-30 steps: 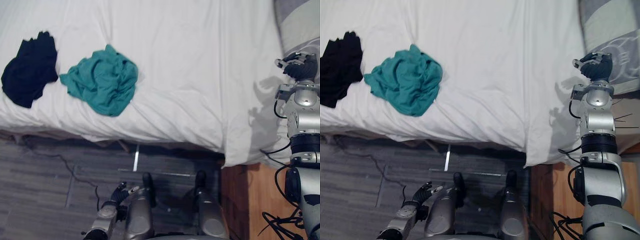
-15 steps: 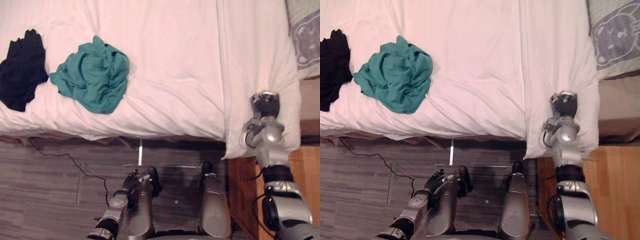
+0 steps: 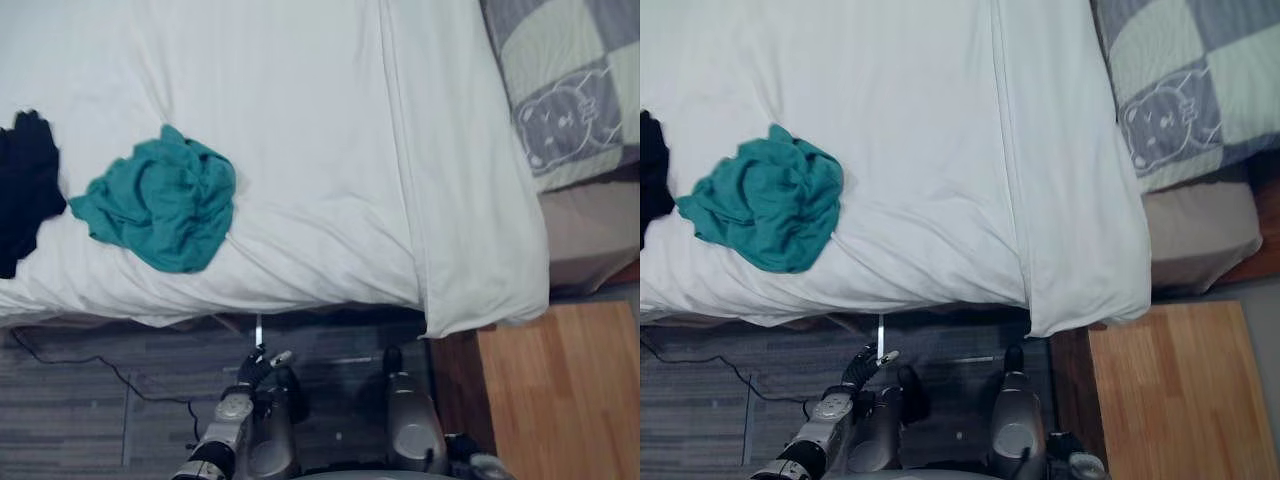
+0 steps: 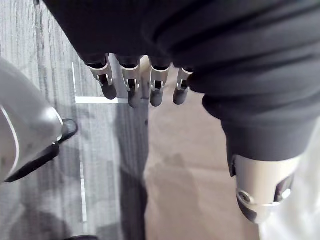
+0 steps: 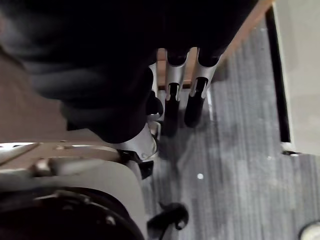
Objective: Tidy the bed and pick cloth on bed and put in laundry
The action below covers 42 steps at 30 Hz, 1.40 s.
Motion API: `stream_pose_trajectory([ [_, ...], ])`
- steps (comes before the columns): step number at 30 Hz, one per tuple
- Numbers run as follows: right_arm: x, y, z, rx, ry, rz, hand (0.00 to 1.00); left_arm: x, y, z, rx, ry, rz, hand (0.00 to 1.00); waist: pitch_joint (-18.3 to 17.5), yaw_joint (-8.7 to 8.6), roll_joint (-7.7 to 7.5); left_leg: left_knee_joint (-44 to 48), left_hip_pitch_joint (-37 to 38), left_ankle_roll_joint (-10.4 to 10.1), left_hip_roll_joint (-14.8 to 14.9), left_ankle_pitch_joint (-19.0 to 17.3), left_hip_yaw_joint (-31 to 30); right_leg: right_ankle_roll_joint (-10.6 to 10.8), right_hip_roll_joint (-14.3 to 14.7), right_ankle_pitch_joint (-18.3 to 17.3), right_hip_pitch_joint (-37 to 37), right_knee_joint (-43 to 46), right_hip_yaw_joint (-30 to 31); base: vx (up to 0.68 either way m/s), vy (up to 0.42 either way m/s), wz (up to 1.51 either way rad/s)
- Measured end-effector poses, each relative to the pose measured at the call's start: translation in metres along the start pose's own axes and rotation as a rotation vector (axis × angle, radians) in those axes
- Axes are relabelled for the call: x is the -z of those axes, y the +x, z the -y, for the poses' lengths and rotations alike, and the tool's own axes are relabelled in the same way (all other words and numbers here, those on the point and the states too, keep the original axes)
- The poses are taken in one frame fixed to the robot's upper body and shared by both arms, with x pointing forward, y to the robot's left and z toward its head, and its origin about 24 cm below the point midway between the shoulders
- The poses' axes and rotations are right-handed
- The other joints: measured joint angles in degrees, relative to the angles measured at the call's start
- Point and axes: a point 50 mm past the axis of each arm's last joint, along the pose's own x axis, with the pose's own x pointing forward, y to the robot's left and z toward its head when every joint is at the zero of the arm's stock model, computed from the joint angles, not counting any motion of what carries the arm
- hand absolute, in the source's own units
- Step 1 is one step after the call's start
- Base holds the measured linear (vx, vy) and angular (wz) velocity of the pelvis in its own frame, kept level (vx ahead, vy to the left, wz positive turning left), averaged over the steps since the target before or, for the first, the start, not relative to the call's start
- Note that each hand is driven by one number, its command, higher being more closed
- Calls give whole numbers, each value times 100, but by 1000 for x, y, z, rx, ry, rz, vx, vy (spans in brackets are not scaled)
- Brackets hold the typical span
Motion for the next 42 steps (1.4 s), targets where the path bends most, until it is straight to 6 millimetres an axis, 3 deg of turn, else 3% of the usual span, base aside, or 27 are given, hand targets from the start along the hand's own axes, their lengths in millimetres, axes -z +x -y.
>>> stream_pose_trajectory([
  [1, -7, 1, -1, -4, 7, 33, 0, 6, -2, -6, -21, -25, -18, 0, -78, 10, -74, 204, -54, 115, 34, -137, 8, 27, -83, -82, 19, -24, 29, -55, 131, -3],
  [2, -20, 2, 3, 8, 33, 86, 0, 16, -6, -12, -40, -59, -48, 0, -139, 11, -48, 380, -144, 282, 408, -295, -131, 40, -101, -99, 28, 27, 65, -71, 185, -3],
  [4, -33, 3, 7, 14, 53, 123, 0, 29, -10, -16, -52, -85, -86, 0, -190, 0, -43, 183, -173, 247, 912, -270, -549, 135, -186, -192, 13, 112, 158, -43, 231, 8],
  [5, -34, 3, 10, 20, 76, 122, 0, 33, -12, -19, -61, -91, -93, 0, -245, -16, 10, -63, -236, 239, 1279, -221, -1003, 332, -334, -315, -91, 426, 200, -30, 415, 19],
  [7, -32, 3, 16, 47, 111, 107, 0, 37, -14, -17, -55, -84, -97, 0, -357, -30, 54, -364, -86, 209, 1463, -197, -1206, 662, -650, -431, -279, 805, 417, -27, 607, 7],
  [8, -32, 3, 21, 59, 113, 104, 0, 41, -16, -14, -47, -82, -110, 0, -391, -45, 114, -429, -2, 98, 1444, -156, -1148, 672, -728, -426, -289, 808, 504, -28, 692, -24],
  [9, -27, 4, 18, 68, 156, 84, 0, 35, -13, -16, -42, -41, -94, 0, -438, 16, -136, 40, -55, -880, 1141, -276, -873, 593, -1190, -261, -318, 605, 712, -31, 709, -32],
  [10, -20, 4, 10, 74, 203, 58, 0, 34, -12, -26, -63, -6, -102, 0, -550, 65, -328, 211, -98, -869, 873, -442, -678, 15, -1447, 217, -247, 223, 680, -33, 563, -44],
  [11, -18, 5, 9, 77, 215, 52, 0, 35, -12, -29, -69, 14, -109, 0, -558, 120, -305, 238, -83, -842, 842, -484, -521, -444, -1482, 626, -297, 102, 568, -50, 711, -66],
  [12, -21, 5, 7, 66, 203, 56, 0, 36, -13, -33, -72, 73, -115, 0, -557, 235, -291, 61, 139, -815, 842, -461, -196, -706, -1368, 828, -460, 432, 24, -39, 444, -71],
  [13, -19, 5, 5, 57, 190, 49, 0, 38, -14, -34, -73, 81, -119, 0, -563, 266, -292, -75, 282, -831, 845, -365, -86, -464, -1187, 662, -439, 616, -224, 8, 672, -76],
  [14, -19, 6, -2, 19, 152, 55, 0, 39, -14, -32, -62, 108, -128, 0, -609, 287, -264, -453, 478, -752, 807, -203, 43, -8, -650, 114, -357, 870, -576, 77, 321, -36],
  [15, -20, 6, -10, -11, 142, 74, 0, 39, -14, -28, -35, 138, -132, 0, -628, 264, -275, -820, 582, -665, 695, -1, 121, 169, -220, -317, -338, 983, -636, 86, 345, -9],
  [16, -24, 6, -21, -51, 126, 95, 0, 33, -10, -21, -3, 150, -119, 0, -668, 192, -242, -1215, 573, -577, 587, 255, 118, 13, 348, -741, -323, 870, -580, 53, 131, 26],
  [17, -27, 6, -25, -65, 121, 107, 0, 30, -9, -16, 12, 158, -112, 0, -708, 116, -257, -1440, 545, -510, 467, 422, 114, -187, 627, -886, -223, 612, -479, 61, 133, 95],
  [18, -33, 5, -22, -74, 113, 138, 0, 25, -6, -2, 45, 157, -102, 0, -728, -104, -101, -1823, 469, -341, 193, 740, -44, -465, 883, -645, -7, 73, 12, 73, 143, 90],
  [22, -39, 4, -27, -98, 134, 193, 0, 31, -10, 11, 85, 208, -115, 0, -819, -22, -19, -2057, 737, -269, -39, 872, -196, -398, 762, -675, 306, 4, 126, 60, 66, 47],
  [25, -53, 2, -45, -192, 70, 256, 0, 26, -9, 9, 71, 203, -75, 0, -814, 9, -3, -830, 42, -108, 34, 833, -222, -441, 641, -997, 384, 116, -26, -61, -22, 59],
  [27, -49, 4, -42, -184, 2, 217, 0, 35, -14, 12, 102, 184, -87, 0, -719, 119, 204, 713, -350, 136, 393, 1034, -337, -484, 618, -1131, 884, 171, -139, -59, -4, 21],
  [29, -46, 5, -40, -155, 15, 195, 0, 39, -17, 13, 122, 204, -87, 0, -738, 147, 239, 930, -320, 200, 480, 1023, -258, -447, 519, -1113, 1071, 181, -123, -8, 75, -25],
  [32, -50, 6, -32, -117, 69, 207, 0, 43, -19, 23, 172, 224, -86, 0, -810, 20, 341, -293, 140, 323, 533, 940, -65, -365, 273, -1067, 796, 392, 213, 36, 148, -56],
  [35, -54, 8, -29, -89, 66, 200, 0, 43, -18, 37, 222, 235, -93, 0, -827, -43, 259, -784, 162, 325, 899, 942, -842, -175, 51, -981, 427, 567, 660, 54, 285, -48],
  [38, -55, 9, -24, -81, 28, 190, 0, 44, -20, 49, 271, 269, -89, 0, -839, -46, 253, -910, 423, 330, 968, 941, -1350, 396, -215, -1096, 339, 747, 1081, 7, 633, -39],
  [39, -54, 9, -22, -77, 20, 186, 0, 45, -21, 51, 278, 285, -91, 0, -890, -71, 335, -769, 495, -22, 930, 439, -1203, 658, -298, -1134, 247, 869, 1175, -46, 656, -21],
  [40, -53, 9, -22, -79, 17, 184, 0, 44, -19, 49, 261, 303, -98, 0, -924, -50, 243, -594, 528, -894, 771, -228, -1063, 727, -585, -1045, 156, 969, 1272, -61, 636, -23],
  [41, -52, 9, -29, -94, 21, 175, 0, 41, -16, 46, 253, 321, -98, 0, -896, -15, 65, -447, 510, -883, 659, -337, -928, 703, -760, -933, 95, 1006, 1312, -92, 603, -47],
  [42, -53, 9, -40, -124, 12, 178, 0, 38, -14, 36, 219, 338, -95, 0, -926, 127, -110, -332, 561, -719, 492, -515, -641, 263, -985, -463, -36, 914, 1173, -108, 537, -90],
])
